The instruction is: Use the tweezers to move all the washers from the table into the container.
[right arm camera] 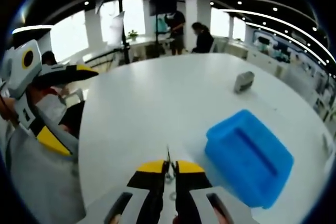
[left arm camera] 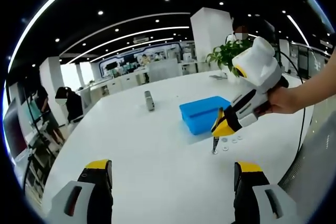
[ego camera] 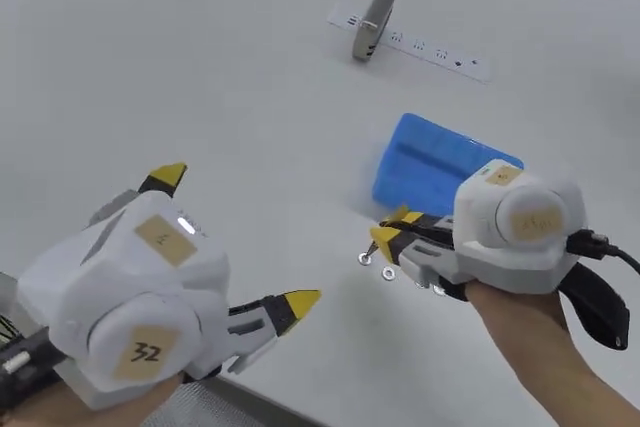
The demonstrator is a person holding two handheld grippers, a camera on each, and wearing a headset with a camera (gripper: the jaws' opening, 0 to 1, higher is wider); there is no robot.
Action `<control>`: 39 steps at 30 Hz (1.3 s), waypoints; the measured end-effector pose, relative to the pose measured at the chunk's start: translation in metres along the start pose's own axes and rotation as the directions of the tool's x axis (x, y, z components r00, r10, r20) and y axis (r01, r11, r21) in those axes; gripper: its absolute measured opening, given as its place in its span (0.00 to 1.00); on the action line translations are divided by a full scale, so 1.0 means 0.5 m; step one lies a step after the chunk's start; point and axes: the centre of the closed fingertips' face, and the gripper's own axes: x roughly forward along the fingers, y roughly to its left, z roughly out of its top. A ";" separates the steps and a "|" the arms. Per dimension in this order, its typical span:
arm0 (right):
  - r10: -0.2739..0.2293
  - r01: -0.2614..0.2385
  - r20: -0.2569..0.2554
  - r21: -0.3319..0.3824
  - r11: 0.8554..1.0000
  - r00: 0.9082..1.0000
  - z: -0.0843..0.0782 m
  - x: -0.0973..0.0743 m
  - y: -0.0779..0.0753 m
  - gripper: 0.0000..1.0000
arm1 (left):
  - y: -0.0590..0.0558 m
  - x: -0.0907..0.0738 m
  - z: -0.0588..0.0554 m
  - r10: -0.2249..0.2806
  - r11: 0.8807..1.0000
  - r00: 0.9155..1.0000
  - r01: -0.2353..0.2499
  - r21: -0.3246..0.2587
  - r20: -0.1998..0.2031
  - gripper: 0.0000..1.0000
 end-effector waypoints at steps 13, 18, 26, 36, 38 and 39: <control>-0.012 0.012 0.008 0.036 0.999 1.000 0.021 -0.013 -0.007 0.01 | 0.005 -0.003 -0.001 0.020 1.000 1.000 -0.019 0.024 -0.004 0.98; 0.012 -0.014 0.031 0.036 0.999 0.999 0.043 -0.032 -0.001 0.01 | 0.006 -0.003 -0.001 0.021 0.999 1.000 -0.021 0.027 -0.006 0.98; -0.004 0.004 0.071 -0.006 1.000 0.998 0.089 -0.072 -0.006 0.01 | 0.006 -0.004 -0.002 0.024 0.999 1.000 -0.023 0.043 -0.011 0.99; -0.050 0.055 0.127 -0.039 0.998 0.991 0.152 -0.101 -0.036 0.01 | 0.009 -0.006 0.003 0.030 0.999 1.000 -0.030 0.042 0.002 0.99; -0.053 0.059 0.139 -0.039 0.997 0.989 0.163 -0.104 -0.040 0.01 | 0.008 -0.006 0.003 0.029 0.999 1.000 -0.029 0.041 0.002 0.99; -0.054 0.061 0.141 -0.040 0.997 0.989 0.167 -0.105 -0.041 0.01 | 0.008 -0.006 0.003 0.029 0.999 1.000 -0.029 0.042 0.002 0.99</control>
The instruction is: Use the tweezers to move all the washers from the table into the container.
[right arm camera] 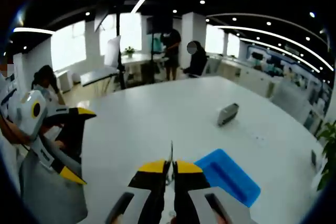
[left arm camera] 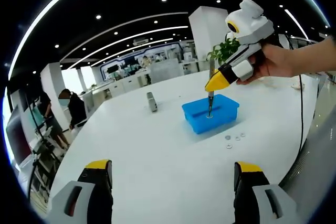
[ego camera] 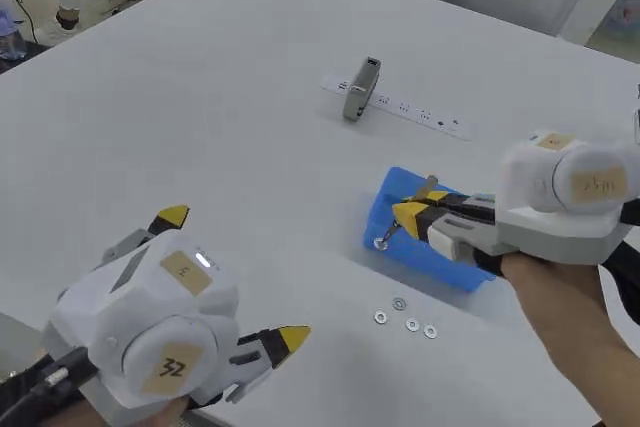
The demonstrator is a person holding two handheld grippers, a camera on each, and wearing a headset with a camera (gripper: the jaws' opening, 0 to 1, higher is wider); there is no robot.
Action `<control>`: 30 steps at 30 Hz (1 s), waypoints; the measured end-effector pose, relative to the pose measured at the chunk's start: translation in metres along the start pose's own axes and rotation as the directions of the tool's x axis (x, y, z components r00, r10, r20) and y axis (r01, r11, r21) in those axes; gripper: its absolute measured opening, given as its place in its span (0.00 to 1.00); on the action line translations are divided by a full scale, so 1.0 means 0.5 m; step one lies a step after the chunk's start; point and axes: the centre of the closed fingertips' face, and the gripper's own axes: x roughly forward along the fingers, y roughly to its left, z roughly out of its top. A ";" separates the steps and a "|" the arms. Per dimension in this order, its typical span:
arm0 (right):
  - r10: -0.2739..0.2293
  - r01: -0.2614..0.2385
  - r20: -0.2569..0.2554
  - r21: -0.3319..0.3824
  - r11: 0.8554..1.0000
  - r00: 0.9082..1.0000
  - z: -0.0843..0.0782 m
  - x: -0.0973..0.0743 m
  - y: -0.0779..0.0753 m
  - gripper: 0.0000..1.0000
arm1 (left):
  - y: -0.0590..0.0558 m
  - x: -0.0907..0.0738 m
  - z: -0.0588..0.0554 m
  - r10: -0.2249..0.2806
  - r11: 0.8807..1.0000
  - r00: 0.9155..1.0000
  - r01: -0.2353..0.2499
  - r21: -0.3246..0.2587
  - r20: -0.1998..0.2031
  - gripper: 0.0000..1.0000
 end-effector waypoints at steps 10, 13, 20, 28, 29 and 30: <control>-0.068 0.069 0.016 -0.025 0.997 0.998 0.021 0.026 -0.067 0.01 | -0.001 0.001 -0.001 -0.002 1.000 1.000 0.002 0.002 -0.002 0.98; -0.099 0.099 0.020 -0.019 0.995 0.995 0.018 0.032 -0.090 0.01 | -0.004 0.002 -0.002 -0.009 1.000 1.000 0.009 0.003 -0.005 0.98; -0.143 0.143 0.017 0.019 0.990 0.990 -0.001 0.063 -0.132 0.01 | -0.010 0.004 -0.004 -0.019 1.000 1.000 0.019 0.012 -0.013 0.99; -0.189 0.189 -0.005 0.051 0.981 0.982 -0.044 0.117 -0.154 0.01 | -0.008 0.006 -0.009 -0.014 1.000 1.000 0.014 0.005 -0.023 0.99; -0.188 0.188 -0.006 0.057 0.981 0.982 -0.046 0.120 -0.153 0.01 | -0.008 0.006 -0.010 -0.014 1.000 1.000 0.014 0.007 -0.027 0.99; -0.191 0.191 -0.011 0.061 0.980 0.982 -0.051 0.126 -0.157 0.01 | -0.008 0.007 -0.011 -0.014 1.000 0.999 0.014 0.008 -0.028 0.99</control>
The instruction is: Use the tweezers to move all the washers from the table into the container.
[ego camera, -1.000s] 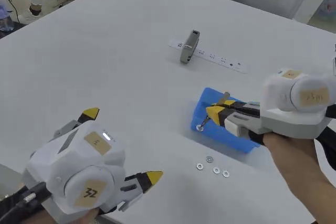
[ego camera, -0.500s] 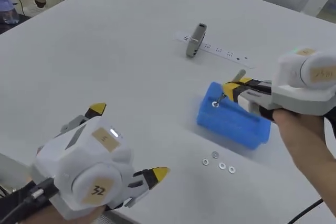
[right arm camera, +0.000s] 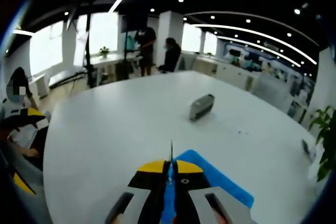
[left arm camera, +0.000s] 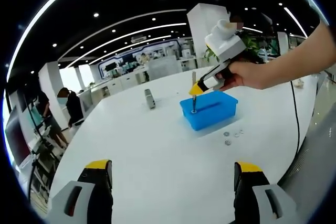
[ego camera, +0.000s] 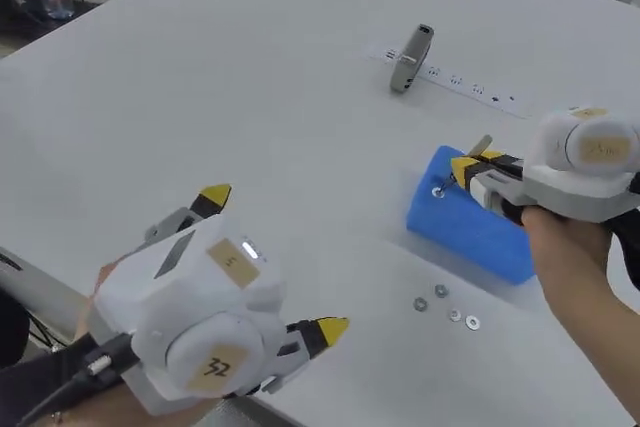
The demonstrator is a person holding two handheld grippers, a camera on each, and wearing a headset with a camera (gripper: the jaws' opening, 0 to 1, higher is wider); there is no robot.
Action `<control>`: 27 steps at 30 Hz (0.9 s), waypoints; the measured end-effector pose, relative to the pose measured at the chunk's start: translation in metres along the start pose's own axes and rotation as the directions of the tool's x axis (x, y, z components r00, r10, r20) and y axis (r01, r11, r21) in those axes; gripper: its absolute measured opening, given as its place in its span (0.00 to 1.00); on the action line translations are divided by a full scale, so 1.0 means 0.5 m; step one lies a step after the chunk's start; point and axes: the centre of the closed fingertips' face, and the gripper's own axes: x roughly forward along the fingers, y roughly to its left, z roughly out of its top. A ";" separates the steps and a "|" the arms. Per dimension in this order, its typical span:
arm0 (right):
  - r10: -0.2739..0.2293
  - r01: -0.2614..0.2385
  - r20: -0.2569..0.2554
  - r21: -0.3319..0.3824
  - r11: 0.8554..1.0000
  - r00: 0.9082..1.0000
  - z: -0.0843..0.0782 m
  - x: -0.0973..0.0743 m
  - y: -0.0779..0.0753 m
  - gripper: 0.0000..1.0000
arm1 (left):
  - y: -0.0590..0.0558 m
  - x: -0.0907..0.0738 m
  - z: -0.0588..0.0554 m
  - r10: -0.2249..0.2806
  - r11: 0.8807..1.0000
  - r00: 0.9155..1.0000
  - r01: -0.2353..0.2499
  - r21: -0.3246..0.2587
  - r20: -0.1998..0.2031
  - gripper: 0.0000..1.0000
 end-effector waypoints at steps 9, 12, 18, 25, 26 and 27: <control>-0.005 0.006 -0.032 0.035 0.999 0.999 -0.033 0.032 0.003 0.01 | -0.006 0.002 -0.009 -0.007 1.000 1.000 0.008 0.017 -0.027 0.98; -0.011 0.013 -0.043 0.041 0.999 0.999 -0.049 0.035 0.000 0.01 | -0.006 0.002 -0.010 -0.007 1.000 1.000 0.007 0.019 -0.029 0.98; -0.012 0.014 -0.054 0.035 0.999 0.998 -0.060 0.043 -0.004 0.01 | -0.006 0.003 -0.012 -0.006 1.000 0.999 0.007 0.020 -0.036 0.97; -0.005 0.008 -0.049 0.052 0.999 0.999 -0.059 0.044 -0.003 0.02 | -0.007 0.004 -0.014 -0.008 1.000 0.999 0.009 0.022 -0.041 0.97; -0.005 0.009 -0.050 0.068 0.998 0.999 -0.059 0.045 -0.004 0.02 | -0.006 0.004 -0.013 -0.008 1.000 0.999 0.009 0.020 -0.040 0.97; -0.007 0.011 -0.050 0.073 0.997 0.999 -0.058 0.045 -0.005 0.03 | -0.006 0.004 -0.013 -0.008 1.000 0.999 0.009 0.019 -0.040 0.97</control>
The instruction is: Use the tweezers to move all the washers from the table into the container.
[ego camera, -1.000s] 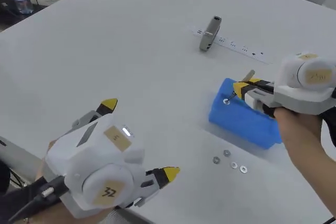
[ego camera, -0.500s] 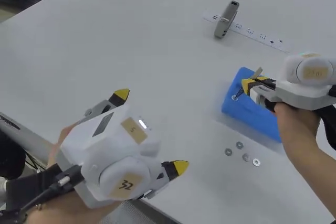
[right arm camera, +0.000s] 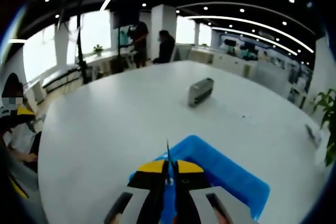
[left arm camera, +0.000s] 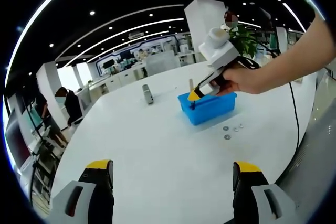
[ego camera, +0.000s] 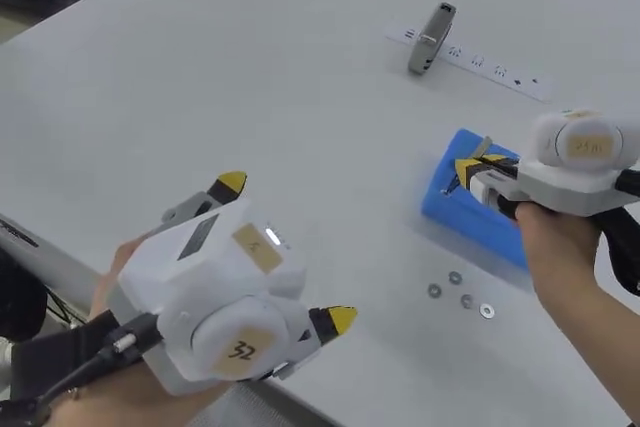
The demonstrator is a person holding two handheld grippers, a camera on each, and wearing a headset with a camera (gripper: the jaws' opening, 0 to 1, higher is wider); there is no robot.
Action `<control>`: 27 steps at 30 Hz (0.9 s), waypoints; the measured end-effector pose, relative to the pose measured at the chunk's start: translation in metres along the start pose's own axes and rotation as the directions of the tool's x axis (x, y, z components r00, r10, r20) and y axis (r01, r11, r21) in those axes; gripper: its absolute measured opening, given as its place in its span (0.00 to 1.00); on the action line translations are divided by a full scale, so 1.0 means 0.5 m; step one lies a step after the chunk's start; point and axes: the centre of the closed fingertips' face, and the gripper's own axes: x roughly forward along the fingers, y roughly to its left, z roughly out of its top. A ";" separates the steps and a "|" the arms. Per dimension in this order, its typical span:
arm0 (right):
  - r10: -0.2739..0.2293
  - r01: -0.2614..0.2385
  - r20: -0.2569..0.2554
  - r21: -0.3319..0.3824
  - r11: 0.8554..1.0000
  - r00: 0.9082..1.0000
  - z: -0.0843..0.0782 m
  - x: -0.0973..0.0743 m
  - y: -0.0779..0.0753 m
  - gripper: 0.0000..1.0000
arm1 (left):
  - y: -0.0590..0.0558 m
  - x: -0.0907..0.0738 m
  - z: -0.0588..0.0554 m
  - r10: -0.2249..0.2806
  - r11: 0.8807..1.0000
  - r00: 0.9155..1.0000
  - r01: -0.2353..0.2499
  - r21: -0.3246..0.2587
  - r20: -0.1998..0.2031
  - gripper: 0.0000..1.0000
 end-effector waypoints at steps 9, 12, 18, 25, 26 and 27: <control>0.016 -0.016 0.078 0.011 1.000 0.997 0.062 -0.062 0.011 0.02 | -0.004 0.001 -0.001 -0.005 1.000 1.000 0.005 0.011 -0.004 0.96; 0.028 -0.027 0.099 -0.007 1.000 0.995 0.074 -0.088 0.025 0.02 | -0.004 0.000 0.001 -0.006 1.000 1.000 0.006 0.012 0.002 0.97; 0.069 -0.066 0.116 -0.030 0.997 0.991 0.083 -0.153 0.061 0.03 | -0.005 -0.002 0.004 -0.005 1.000 1.000 0.004 0.017 0.011 0.98; 0.102 -0.099 0.129 -0.034 0.995 0.986 0.064 -0.202 0.105 0.03 | -0.008 -0.002 0.007 -0.013 1.000 1.000 0.013 0.024 0.017 0.98; 0.102 -0.098 0.126 -0.038 0.994 0.987 0.059 -0.205 0.108 0.03 | -0.009 -0.002 0.007 -0.016 1.000 1.000 0.016 0.023 0.018 0.98; 0.104 -0.099 0.115 -0.043 0.994 0.988 0.048 -0.209 0.113 0.03 | -0.009 -0.002 0.008 -0.017 1.000 1.000 0.017 0.021 0.020 0.98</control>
